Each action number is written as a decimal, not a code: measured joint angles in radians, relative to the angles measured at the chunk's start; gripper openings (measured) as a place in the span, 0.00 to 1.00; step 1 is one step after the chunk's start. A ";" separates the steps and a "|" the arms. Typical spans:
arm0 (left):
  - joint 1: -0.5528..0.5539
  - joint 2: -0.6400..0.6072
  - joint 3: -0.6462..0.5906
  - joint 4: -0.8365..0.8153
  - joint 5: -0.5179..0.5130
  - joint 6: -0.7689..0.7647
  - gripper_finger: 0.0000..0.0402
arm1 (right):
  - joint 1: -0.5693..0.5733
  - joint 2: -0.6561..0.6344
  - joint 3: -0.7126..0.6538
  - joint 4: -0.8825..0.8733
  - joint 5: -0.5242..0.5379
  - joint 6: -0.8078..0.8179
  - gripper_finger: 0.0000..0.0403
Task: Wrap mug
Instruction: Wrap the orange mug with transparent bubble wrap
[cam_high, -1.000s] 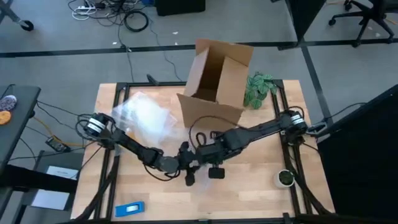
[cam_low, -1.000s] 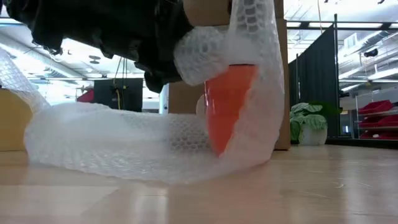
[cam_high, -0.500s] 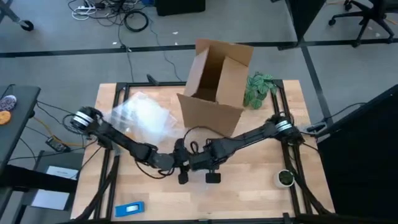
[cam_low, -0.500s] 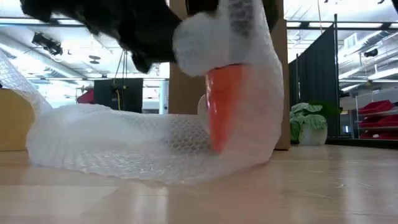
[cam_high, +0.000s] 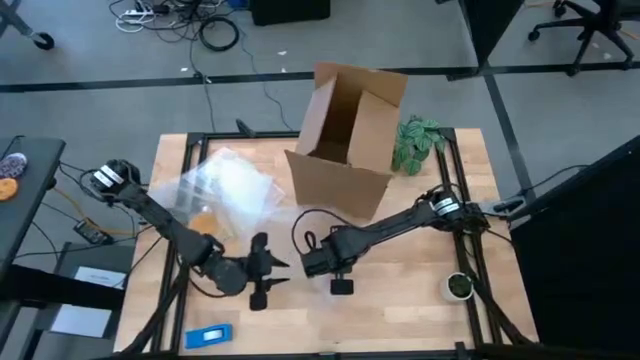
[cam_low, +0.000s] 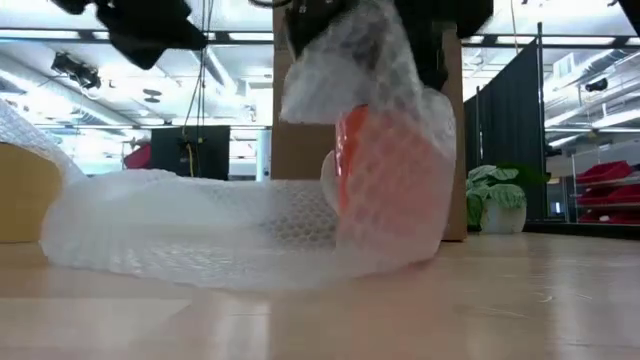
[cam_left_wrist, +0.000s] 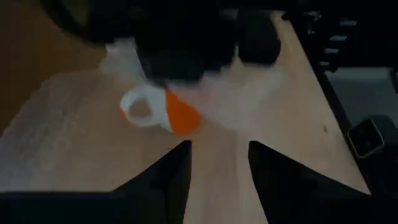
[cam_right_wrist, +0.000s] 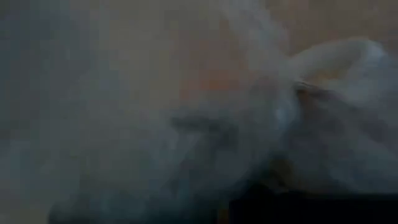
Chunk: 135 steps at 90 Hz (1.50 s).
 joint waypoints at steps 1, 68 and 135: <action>-0.001 0.001 0.000 -0.001 -0.001 -0.001 0.36 | 0.000 -0.009 0.000 -0.005 0.000 0.004 0.00; -0.037 -0.040 0.002 -0.046 -0.006 -0.001 0.36 | -0.027 0.055 -0.066 0.049 -0.065 0.030 0.00; 0.075 -0.102 0.107 -0.767 -0.040 -0.359 0.36 | 0.000 -0.260 -0.008 -0.028 0.063 0.181 0.00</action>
